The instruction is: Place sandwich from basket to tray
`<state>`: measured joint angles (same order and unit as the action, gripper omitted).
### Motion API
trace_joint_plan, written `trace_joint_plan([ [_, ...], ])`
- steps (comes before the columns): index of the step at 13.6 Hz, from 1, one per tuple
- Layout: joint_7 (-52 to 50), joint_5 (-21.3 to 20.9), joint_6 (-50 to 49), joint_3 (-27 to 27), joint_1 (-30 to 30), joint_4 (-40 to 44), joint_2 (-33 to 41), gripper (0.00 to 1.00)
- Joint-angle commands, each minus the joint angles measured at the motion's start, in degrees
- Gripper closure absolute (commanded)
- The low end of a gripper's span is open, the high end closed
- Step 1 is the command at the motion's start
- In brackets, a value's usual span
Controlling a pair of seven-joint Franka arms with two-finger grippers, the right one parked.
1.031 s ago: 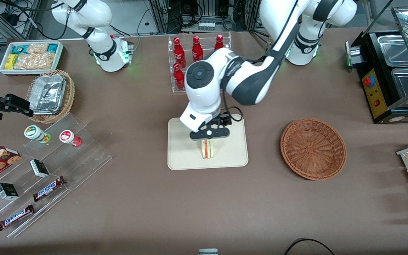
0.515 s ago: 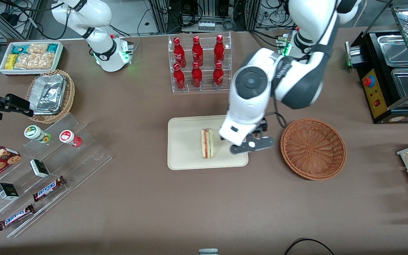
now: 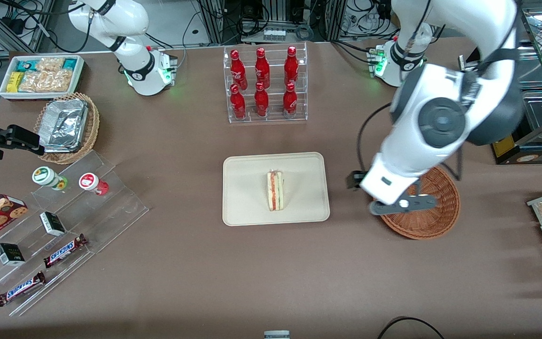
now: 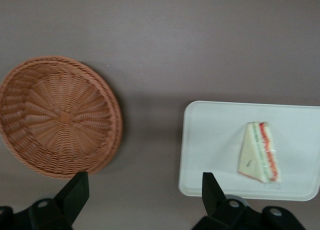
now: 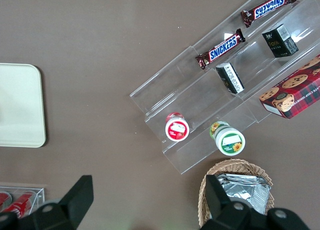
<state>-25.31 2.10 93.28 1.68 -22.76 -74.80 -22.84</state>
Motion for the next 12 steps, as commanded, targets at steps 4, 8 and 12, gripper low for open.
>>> trace_joint_plan([
  [4, 13.77, 1.15, -0.55, -0.36, 7.98, -13.51, 11.57, 0.0],
  [8, 21.77, 1.15, -5.98, -2.19, 16.14, -16.61, 17.12, 0.0],
  [12, 24.52, 0.19, -13.64, -5.11, 21.96, -16.43, 22.57, 0.0],
])
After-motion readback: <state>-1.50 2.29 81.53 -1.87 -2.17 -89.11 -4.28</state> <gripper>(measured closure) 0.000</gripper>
